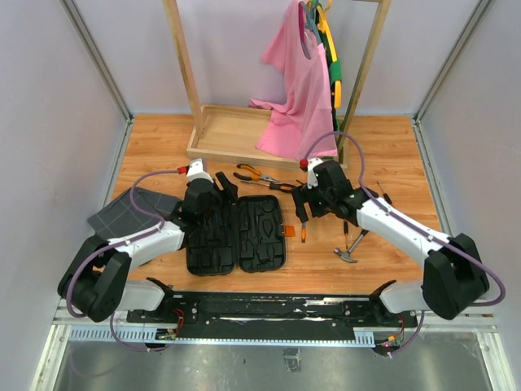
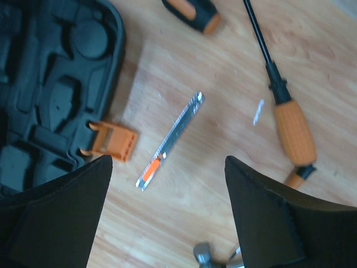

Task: Sort the tools into containers
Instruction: Pick up the pliers at the center of the board.

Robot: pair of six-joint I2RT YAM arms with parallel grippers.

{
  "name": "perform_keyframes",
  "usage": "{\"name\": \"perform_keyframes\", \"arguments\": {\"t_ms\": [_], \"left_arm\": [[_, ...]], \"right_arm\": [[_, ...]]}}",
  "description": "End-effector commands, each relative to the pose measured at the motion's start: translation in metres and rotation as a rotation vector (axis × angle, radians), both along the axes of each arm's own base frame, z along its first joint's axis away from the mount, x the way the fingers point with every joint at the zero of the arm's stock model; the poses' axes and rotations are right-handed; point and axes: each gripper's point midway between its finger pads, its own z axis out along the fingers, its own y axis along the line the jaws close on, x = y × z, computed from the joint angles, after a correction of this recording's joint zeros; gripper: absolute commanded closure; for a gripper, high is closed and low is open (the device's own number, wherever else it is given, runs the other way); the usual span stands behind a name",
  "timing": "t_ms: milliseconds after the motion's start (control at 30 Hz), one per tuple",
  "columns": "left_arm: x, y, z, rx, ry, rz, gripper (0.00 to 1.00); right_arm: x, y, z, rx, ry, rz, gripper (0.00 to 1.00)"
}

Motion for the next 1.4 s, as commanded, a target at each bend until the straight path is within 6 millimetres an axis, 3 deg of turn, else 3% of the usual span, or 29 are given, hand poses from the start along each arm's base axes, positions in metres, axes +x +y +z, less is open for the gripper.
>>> {"name": "perform_keyframes", "arguments": {"t_ms": [0, 367, 567, 700, 900, 1367], "left_arm": [[0.010, 0.007, 0.009, -0.027, -0.045, 0.062, 0.26], [0.006, 0.036, -0.007, -0.064, -0.007, 0.209, 0.26], [0.009, 0.037, -0.008, -0.059, -0.006, 0.218, 0.25], [0.010, 0.039, -0.007, -0.050, -0.008, 0.225, 0.25], [0.011, 0.038, -0.007, -0.048, -0.007, 0.219, 0.25], [0.013, 0.037, -0.007, -0.040, -0.003, 0.216, 0.25]], "right_arm": [[0.028, 0.032, 0.015, 0.070, -0.031, 0.060, 0.18], [0.105, 0.102, 0.016, 0.036, -0.088, 0.190, 0.25], [0.136, 0.129, 0.005, 0.021, -0.109, 0.284, 0.39], [0.147, 0.144, -0.016, 0.005, -0.092, 0.354, 0.43], [0.158, 0.153, -0.030, -0.030, -0.080, 0.419, 0.48], [0.164, 0.157, -0.066, -0.085, -0.014, 0.478, 0.55]]}}
